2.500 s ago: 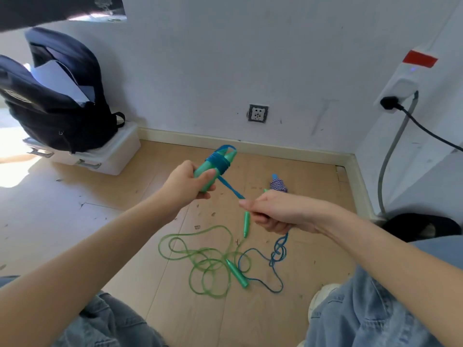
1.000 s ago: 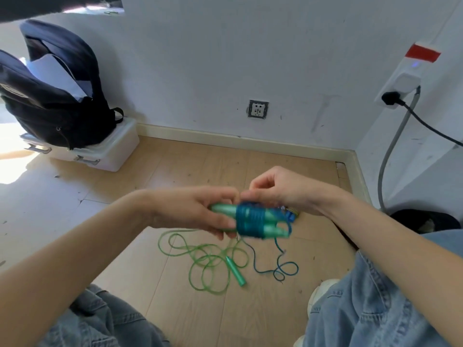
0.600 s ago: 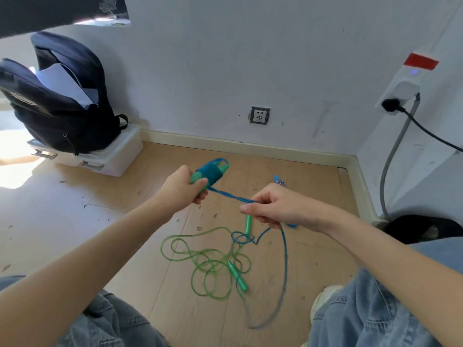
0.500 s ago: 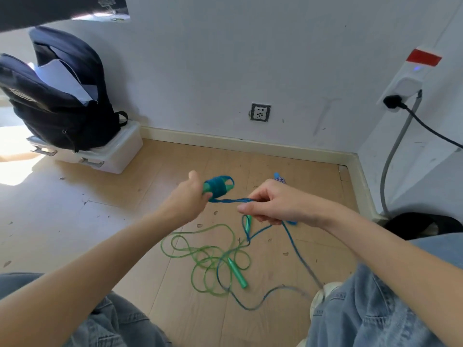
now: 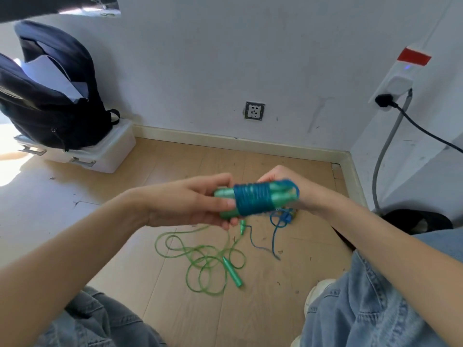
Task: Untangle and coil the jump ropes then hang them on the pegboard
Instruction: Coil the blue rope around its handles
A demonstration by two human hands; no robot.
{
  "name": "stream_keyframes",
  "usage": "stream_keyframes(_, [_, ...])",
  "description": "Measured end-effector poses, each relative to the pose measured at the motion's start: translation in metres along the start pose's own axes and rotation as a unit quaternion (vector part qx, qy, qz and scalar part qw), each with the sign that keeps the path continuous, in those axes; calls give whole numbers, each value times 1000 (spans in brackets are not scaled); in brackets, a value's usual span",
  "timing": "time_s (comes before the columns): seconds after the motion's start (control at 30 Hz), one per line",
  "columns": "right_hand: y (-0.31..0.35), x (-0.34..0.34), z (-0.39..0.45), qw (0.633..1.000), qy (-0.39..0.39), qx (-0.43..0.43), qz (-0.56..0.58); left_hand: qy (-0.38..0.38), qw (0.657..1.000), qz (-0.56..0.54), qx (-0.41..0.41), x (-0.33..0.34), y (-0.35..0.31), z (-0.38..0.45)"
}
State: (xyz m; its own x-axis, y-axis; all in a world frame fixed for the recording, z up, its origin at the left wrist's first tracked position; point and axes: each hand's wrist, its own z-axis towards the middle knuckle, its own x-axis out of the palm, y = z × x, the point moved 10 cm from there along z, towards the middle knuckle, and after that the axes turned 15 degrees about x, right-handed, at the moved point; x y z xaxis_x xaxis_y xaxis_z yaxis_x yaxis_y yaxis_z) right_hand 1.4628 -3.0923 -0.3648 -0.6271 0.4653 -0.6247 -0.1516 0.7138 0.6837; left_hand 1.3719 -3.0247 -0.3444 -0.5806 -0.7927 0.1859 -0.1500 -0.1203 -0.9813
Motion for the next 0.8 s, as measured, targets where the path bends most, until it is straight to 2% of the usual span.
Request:
stream_keyframes(0.07, [-2, -1, -2, 1000, -15, 9, 19, -147, 985, -79, 48, -34, -7, 2])
stream_keyframes(0.13, [2, 8, -6, 1000, -7, 5, -4, -308, 947, -60, 69, -74, -3, -5])
stream_keyframes(0.2, [13, 25, -14, 998, 34, -25, -42, -408, 907, 105, 13, -98, 4, -18])
stream_keyframes(0.23, [19, 33, -18, 996, 56, -36, -55, -413, 882, 223, -38, -102, 9, -21])
stream_keyframes(0.3, [26, 38, -23, 993, 73, -52, -72, -340, 841, 404, -121, -89, 25, -13])
stream_keyframes(0.33, [28, 36, -24, 993, 67, -56, -78, -282, 833, 451, -150, -78, 39, -7])
stream_keyframes(0.4, [28, 30, -23, 993, 48, -56, -97, -161, 845, 477, -180, -53, 63, 4])
stream_keyframes(0.5, [25, 25, -19, 989, 29, -55, -137, -17, 888, 425, -173, -15, 74, 9])
stream_keyframes(0.63, [19, 30, -17, 984, 58, -60, -160, 122, 904, 384, -141, 26, 66, 9])
stream_keyframes(0.8, [11, 13, -11, 997, 48, -45, -38, 128, 971, 190, -64, 26, 21, -2])
